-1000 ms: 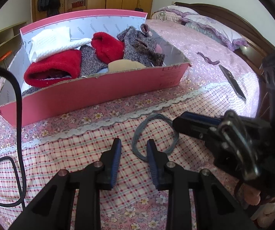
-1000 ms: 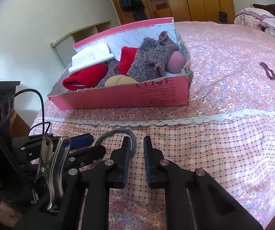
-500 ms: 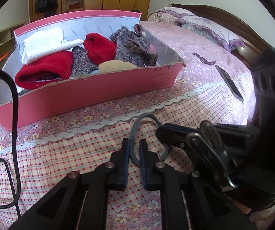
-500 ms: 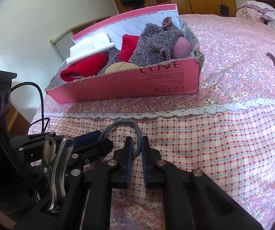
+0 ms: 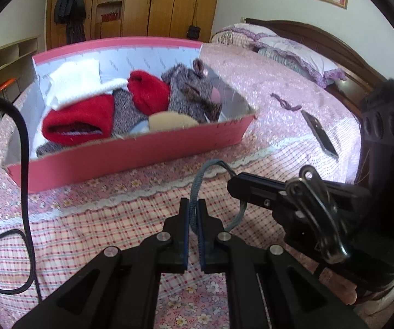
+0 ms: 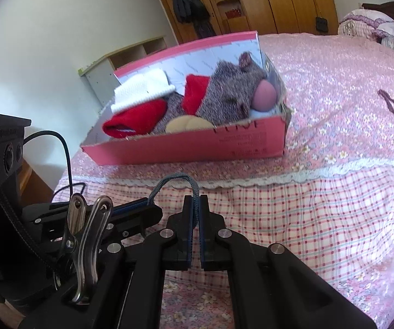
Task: Organize soft objects
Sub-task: 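Carry the hair tie with the right tool into the box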
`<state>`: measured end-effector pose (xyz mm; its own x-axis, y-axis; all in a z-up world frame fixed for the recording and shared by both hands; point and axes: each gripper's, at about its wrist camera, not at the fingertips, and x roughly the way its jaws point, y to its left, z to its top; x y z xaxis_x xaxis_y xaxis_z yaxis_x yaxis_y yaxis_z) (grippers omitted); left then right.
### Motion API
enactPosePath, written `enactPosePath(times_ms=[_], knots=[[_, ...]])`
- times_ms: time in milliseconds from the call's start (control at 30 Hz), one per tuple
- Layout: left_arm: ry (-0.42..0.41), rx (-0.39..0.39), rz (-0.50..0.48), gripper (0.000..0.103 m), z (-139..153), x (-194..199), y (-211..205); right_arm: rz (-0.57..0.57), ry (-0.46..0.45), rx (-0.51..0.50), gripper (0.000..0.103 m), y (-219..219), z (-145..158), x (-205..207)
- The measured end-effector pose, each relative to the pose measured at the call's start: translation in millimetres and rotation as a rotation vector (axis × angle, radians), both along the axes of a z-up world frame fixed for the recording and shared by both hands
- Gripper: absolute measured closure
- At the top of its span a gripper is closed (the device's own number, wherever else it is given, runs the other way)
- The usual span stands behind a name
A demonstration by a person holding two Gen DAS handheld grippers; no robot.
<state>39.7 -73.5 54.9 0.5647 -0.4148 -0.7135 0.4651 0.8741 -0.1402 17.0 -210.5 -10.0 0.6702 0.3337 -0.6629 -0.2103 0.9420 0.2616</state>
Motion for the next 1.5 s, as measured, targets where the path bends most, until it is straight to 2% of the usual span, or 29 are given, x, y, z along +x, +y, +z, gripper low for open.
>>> enactPosePath(times_ms=[333,567,933,1167,1200,1267,1400,1467,1500], knots=[[-0.086,-0.040,0.023,0.098,36,-3,17,0.015,-0.066,0.011,0.099,5,32,5],[-0.128,-0.043,0.068,0.098,52,19,27,0.020,-0.121,-0.003,0.099,20,53,29],[-0.128,-0.031,0.156,0.098,55,73,35,-0.006,-0.144,-0.066,0.099,34,60,80],[-0.125,0.001,0.165,0.098,47,84,27,-0.028,-0.124,-0.080,0.099,32,52,93],[-0.124,0.006,0.165,0.097,46,85,26,-0.029,-0.120,-0.081,0.099,32,51,93],[-0.121,0.022,0.166,0.084,44,85,25,-0.025,-0.108,-0.076,0.098,31,48,94],[-0.120,0.060,0.171,0.073,42,86,22,-0.035,-0.097,-0.085,0.090,29,46,93],[-0.115,0.060,0.179,0.069,42,86,25,-0.048,-0.094,-0.079,0.082,26,47,93],[-0.109,0.056,0.183,0.068,43,86,26,-0.055,-0.092,-0.073,0.074,24,47,92]])
